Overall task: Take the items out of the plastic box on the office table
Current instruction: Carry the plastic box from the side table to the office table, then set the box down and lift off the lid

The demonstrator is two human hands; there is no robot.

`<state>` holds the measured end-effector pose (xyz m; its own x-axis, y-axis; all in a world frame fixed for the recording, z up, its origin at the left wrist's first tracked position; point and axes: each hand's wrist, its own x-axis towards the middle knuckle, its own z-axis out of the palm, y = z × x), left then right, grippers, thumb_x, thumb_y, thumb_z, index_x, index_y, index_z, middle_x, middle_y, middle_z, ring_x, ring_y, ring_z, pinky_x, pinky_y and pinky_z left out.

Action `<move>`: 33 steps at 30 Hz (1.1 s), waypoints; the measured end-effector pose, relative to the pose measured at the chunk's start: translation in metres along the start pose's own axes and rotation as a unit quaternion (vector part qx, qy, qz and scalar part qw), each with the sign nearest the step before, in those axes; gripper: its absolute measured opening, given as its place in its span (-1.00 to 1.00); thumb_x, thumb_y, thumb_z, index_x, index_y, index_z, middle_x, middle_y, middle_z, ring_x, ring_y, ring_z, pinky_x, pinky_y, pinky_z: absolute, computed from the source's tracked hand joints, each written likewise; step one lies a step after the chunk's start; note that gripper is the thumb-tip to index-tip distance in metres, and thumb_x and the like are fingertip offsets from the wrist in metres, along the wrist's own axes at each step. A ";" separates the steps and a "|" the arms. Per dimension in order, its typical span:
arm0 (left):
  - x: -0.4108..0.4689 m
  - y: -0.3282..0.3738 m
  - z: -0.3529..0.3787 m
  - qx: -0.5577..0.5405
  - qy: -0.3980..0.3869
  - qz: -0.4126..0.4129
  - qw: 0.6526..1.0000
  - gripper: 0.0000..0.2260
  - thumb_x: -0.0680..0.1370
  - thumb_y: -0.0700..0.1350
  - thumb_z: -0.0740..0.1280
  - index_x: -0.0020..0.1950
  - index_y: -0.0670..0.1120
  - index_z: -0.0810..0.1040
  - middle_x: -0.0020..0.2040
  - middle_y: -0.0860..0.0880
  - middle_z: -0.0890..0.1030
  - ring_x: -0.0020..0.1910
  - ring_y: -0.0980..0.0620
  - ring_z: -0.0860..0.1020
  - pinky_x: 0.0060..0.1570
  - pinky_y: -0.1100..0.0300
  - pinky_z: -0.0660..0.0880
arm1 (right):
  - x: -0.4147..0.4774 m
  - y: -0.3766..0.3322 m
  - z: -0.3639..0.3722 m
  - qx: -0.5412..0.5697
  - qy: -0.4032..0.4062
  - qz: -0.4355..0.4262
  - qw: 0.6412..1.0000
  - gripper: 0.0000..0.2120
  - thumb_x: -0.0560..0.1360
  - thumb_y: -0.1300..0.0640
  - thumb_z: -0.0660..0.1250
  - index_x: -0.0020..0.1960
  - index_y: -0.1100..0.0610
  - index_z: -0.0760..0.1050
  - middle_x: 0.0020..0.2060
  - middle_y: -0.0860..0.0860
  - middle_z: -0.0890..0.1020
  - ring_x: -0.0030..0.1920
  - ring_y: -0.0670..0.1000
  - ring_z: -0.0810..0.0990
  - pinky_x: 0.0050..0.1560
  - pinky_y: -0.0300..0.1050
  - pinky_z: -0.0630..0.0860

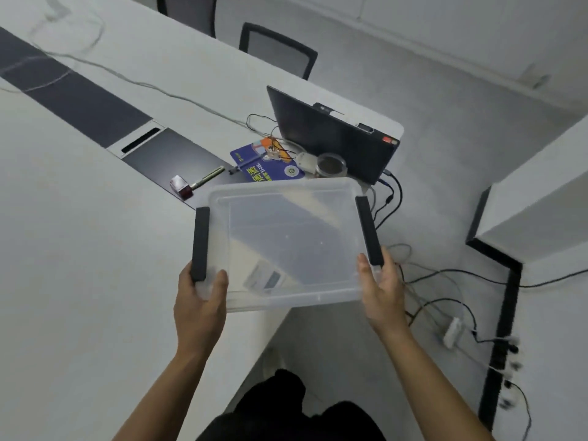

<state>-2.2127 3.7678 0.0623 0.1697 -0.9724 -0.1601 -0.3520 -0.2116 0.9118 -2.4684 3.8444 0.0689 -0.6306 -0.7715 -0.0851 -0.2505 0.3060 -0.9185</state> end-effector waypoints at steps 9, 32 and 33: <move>0.067 -0.018 0.004 -0.009 0.101 -0.125 0.987 -0.54 0.58 0.01 0.34 0.45 -0.04 0.35 0.20 0.06 0.51 0.16 0.02 0.48 0.15 0.13 0.41 | 0.126 -0.008 0.095 -0.081 -0.187 0.015 0.979 -0.18 0.40 -0.50 0.17 0.49 -0.01 0.29 0.34 -0.03 0.52 0.33 0.01 0.49 0.34 0.12 0.44; 0.184 -0.044 0.038 0.038 0.256 -0.293 0.920 -0.63 0.63 0.08 0.19 0.37 -0.08 0.34 0.01 -0.04 0.55 -0.01 -0.13 0.55 0.03 -0.02 0.51 | 0.283 -0.022 0.249 -0.190 -0.366 -0.033 0.911 -0.38 0.59 -0.17 0.23 0.53 0.11 0.20 0.48 0.11 0.36 0.45 0.17 0.34 0.33 -0.01 0.33; 0.190 -0.044 0.038 0.049 0.260 -0.290 0.920 -0.64 0.63 0.08 0.17 0.35 -0.09 0.34 0.00 -0.05 0.55 -0.01 -0.15 0.56 0.02 -0.03 0.52 | 0.286 -0.023 0.254 -0.196 -0.360 -0.028 0.912 -0.40 0.59 -0.18 0.22 0.51 0.11 0.24 0.45 0.11 0.40 0.42 0.17 0.38 0.29 -0.02 0.36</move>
<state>-2.1996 3.5888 -0.0229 0.7640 -0.5195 -0.3827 -0.1402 -0.7125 0.6875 -2.4563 3.4751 -0.0327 0.0022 -0.9150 -0.4035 -0.6003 0.3215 -0.7323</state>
